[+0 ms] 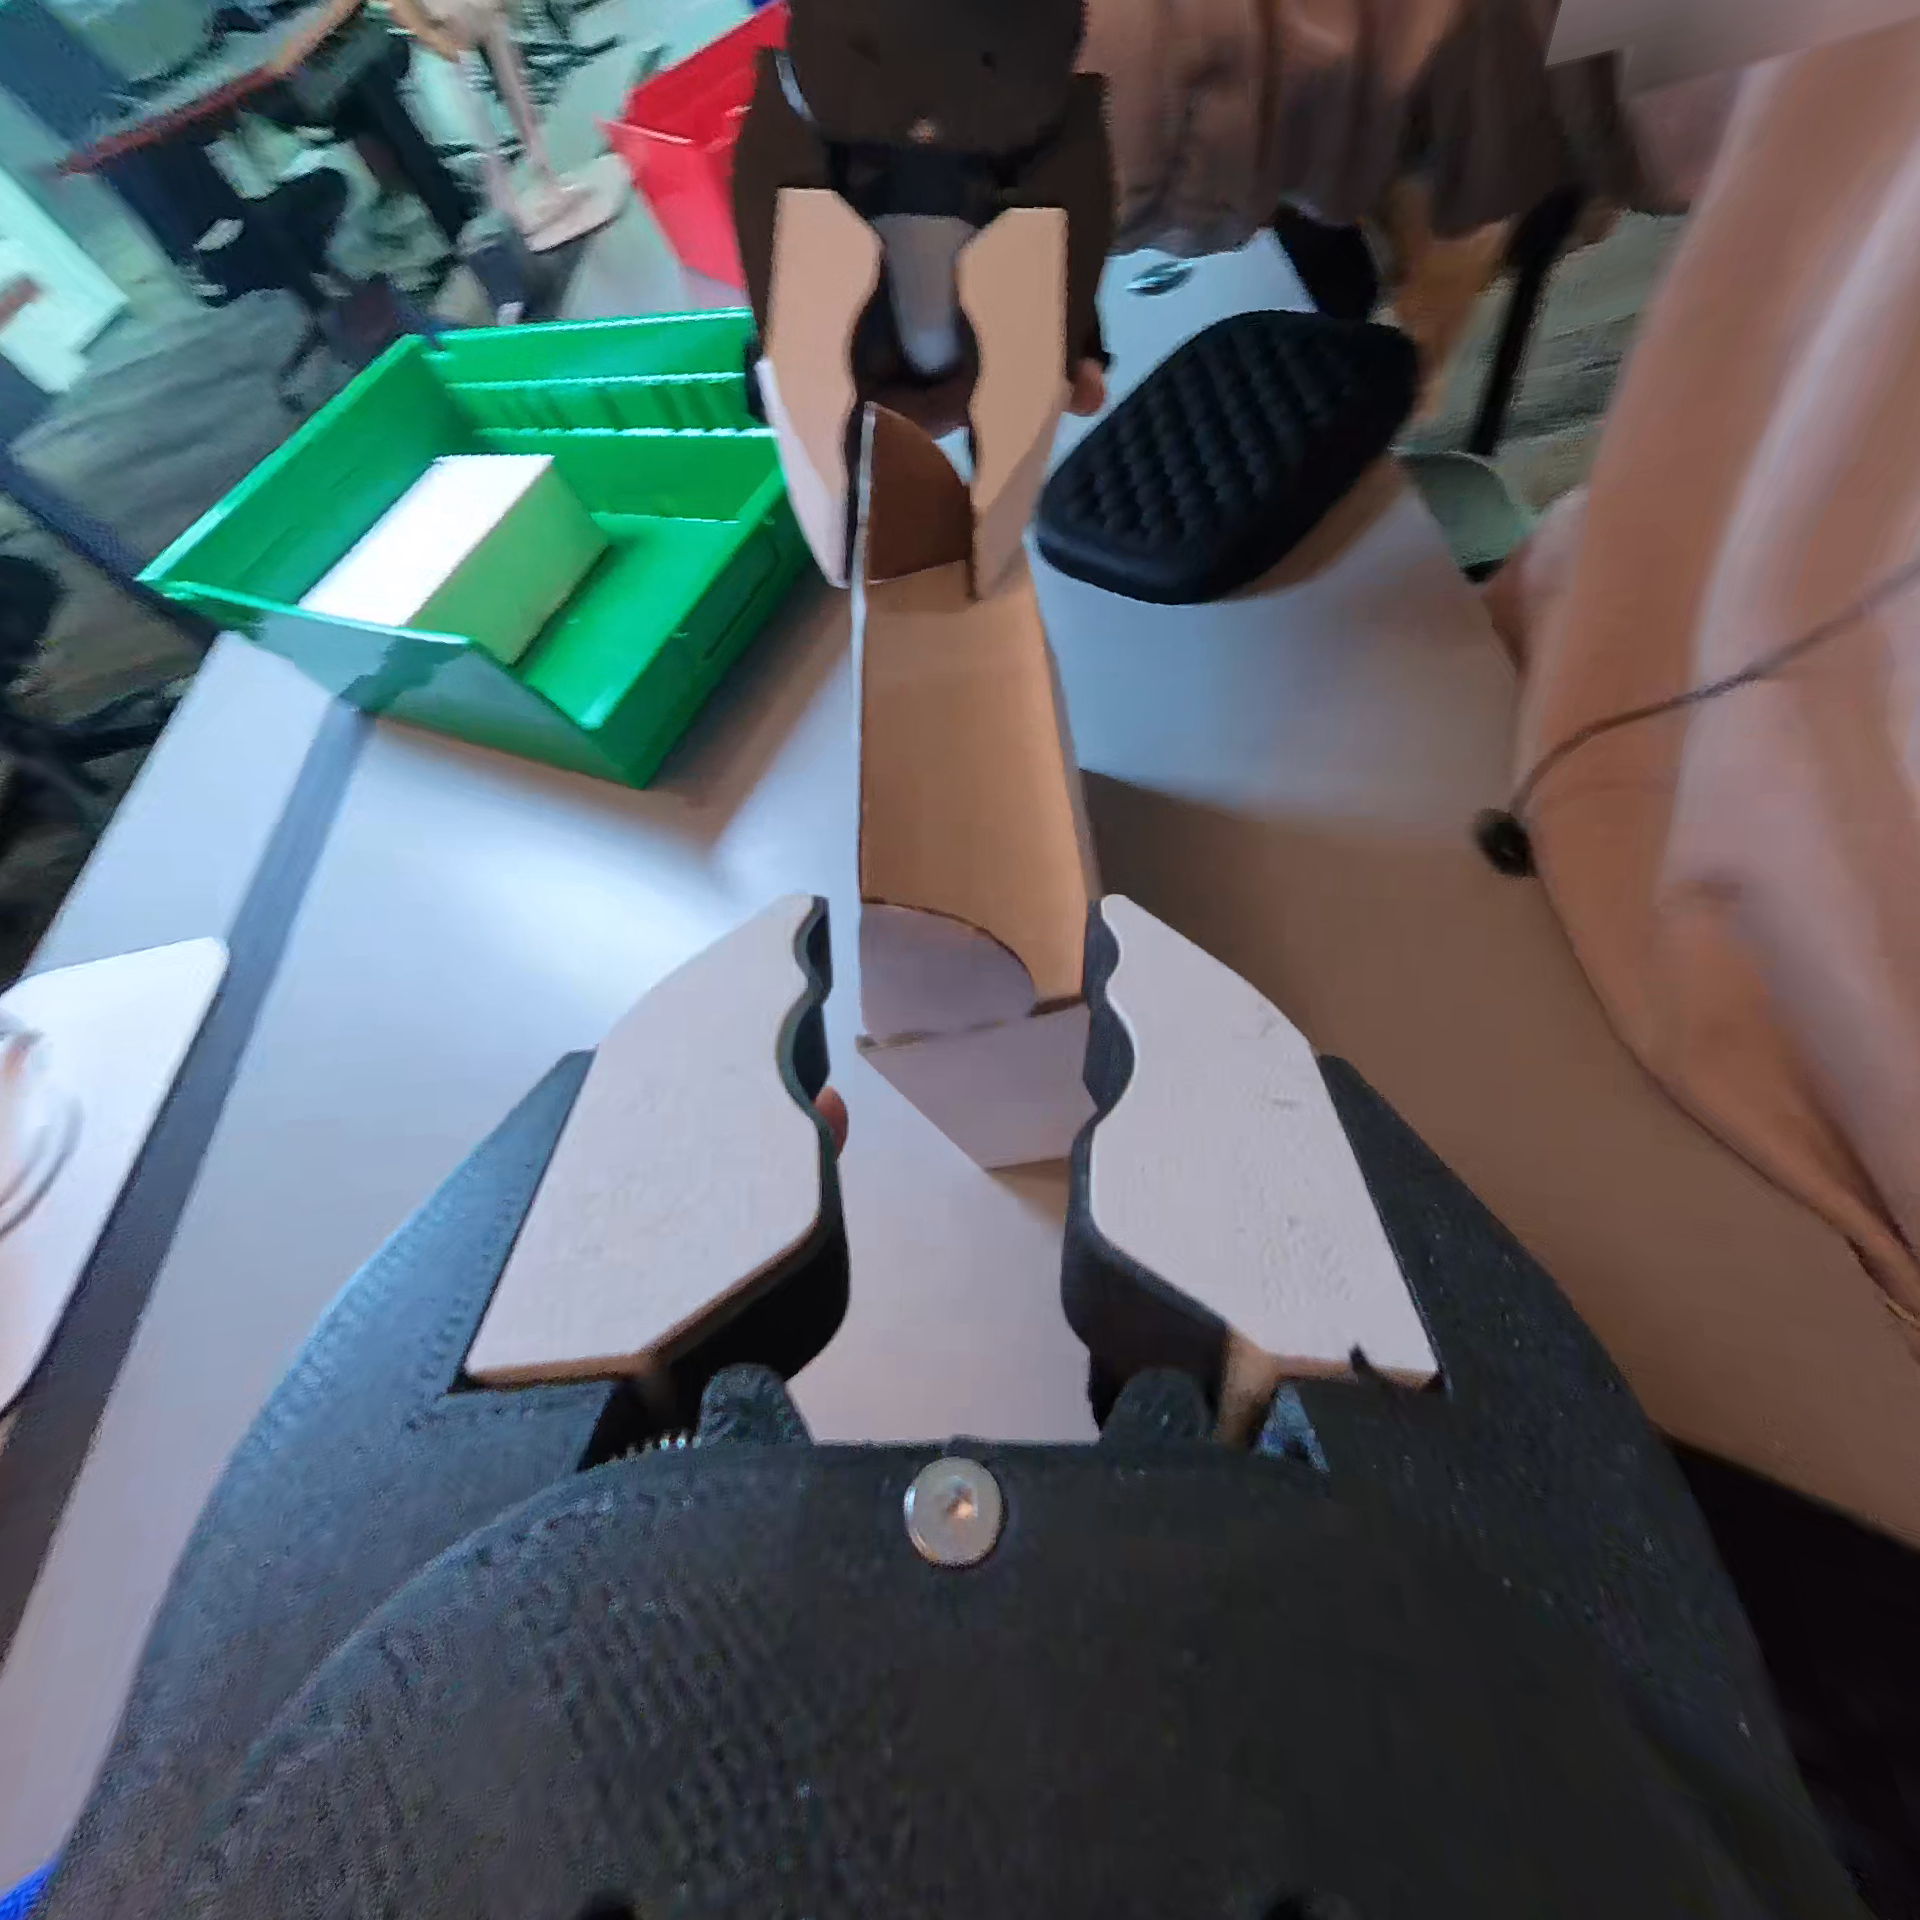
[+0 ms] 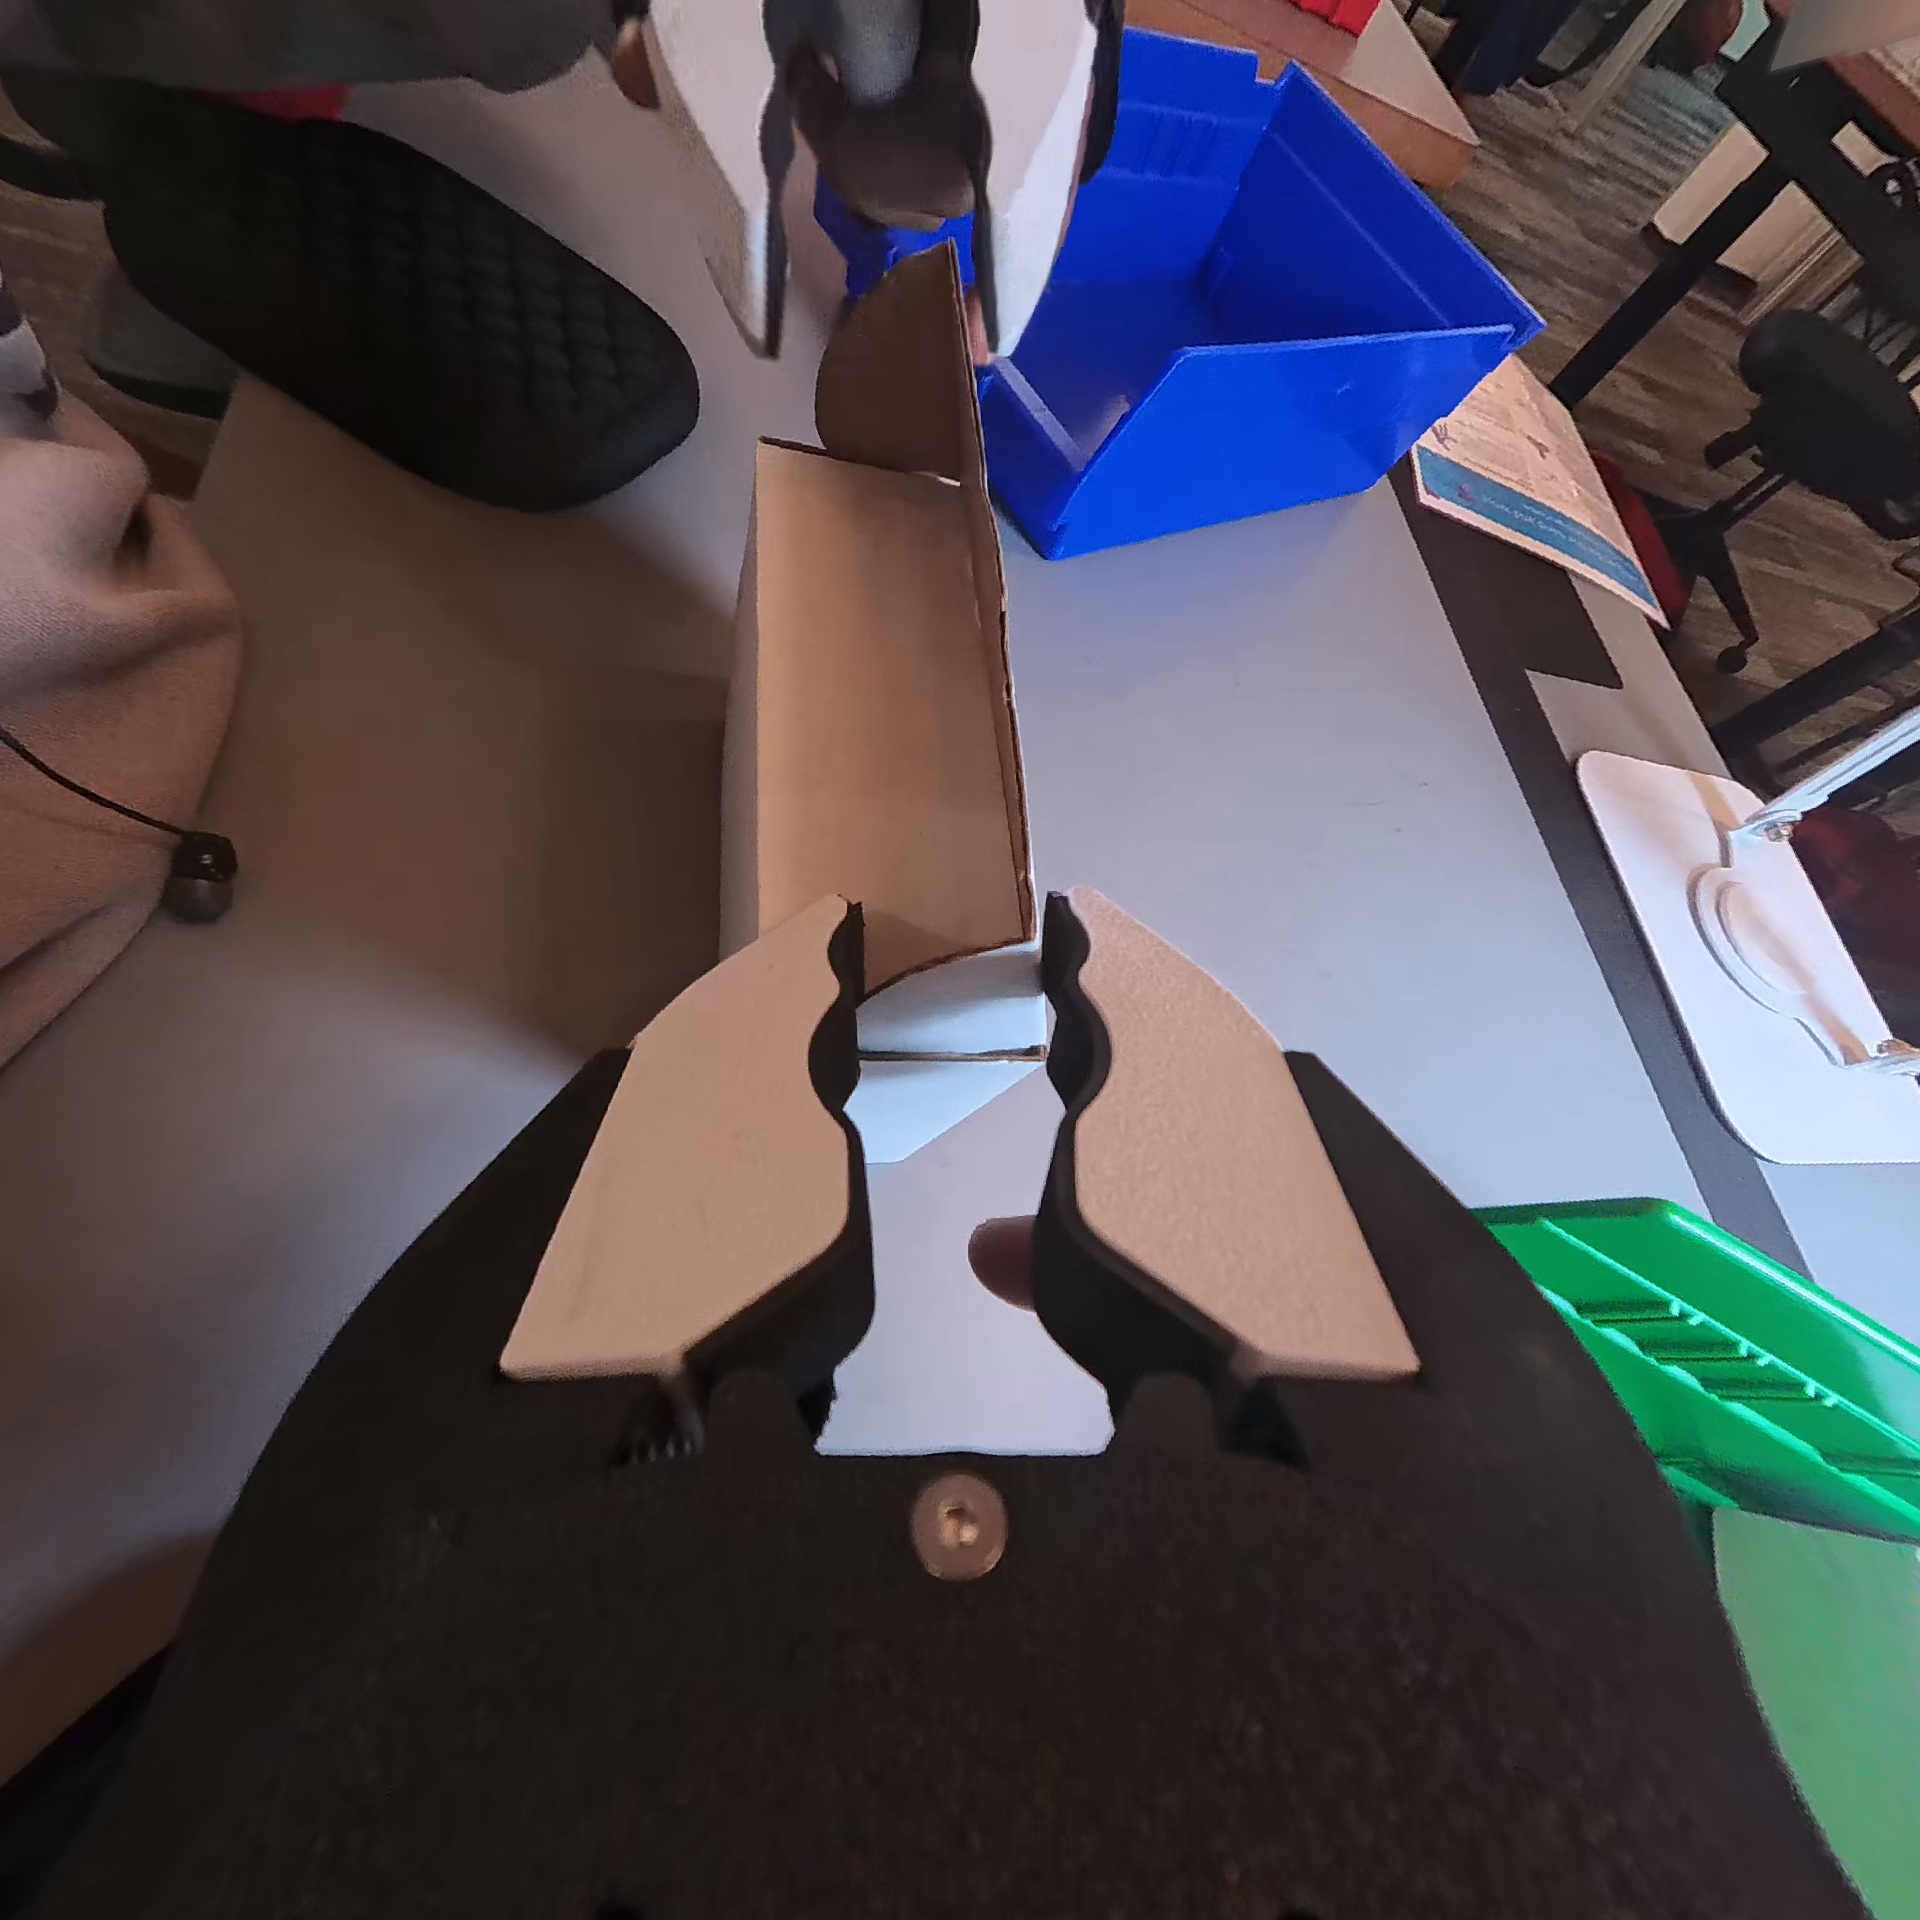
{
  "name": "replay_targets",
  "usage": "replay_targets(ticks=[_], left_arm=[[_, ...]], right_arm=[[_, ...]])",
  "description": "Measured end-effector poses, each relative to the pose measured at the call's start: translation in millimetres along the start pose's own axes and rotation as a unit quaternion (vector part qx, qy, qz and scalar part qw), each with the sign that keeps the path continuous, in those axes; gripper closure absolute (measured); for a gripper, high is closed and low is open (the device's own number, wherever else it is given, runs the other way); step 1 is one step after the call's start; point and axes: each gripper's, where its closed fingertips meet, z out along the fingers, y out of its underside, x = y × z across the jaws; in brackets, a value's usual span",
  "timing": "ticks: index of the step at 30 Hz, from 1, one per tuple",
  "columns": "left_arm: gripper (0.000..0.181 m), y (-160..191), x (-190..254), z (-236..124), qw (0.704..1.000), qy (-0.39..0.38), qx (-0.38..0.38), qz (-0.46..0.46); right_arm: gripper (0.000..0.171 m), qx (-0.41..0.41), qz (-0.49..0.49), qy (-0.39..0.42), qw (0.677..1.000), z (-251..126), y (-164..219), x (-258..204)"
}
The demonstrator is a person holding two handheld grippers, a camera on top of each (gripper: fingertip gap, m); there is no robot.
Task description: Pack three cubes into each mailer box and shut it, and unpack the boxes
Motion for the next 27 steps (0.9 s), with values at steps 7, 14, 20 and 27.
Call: replay_targets(ticks=[7, 14, 20, 27], left_arm=[[0.146, 10, -2, 6, 0.997, 0.082, -0.007, -0.003], [0.148, 9, -8, 8, 0.993, 0.083, -0.008, -0.079], [0.147, 13, -2, 9, 0.998, 0.052, -0.005, -0.031], [0.145, 17, 2, 10, 0.998, -0.001, -0.032, 0.053]], right_arm=[[0.139, 0.003, -0.001, -0.009, 1.000, 1, 0, 1], [0.139, 0.002, 0.004, -0.007, 1.000, 1, 0, 3], [0.139, -0.003, 0.000, -0.005, 1.000, 2, 1, 2], [0.133, -0.010, -0.015, -0.002, 1.000, -2, -1, 0]])
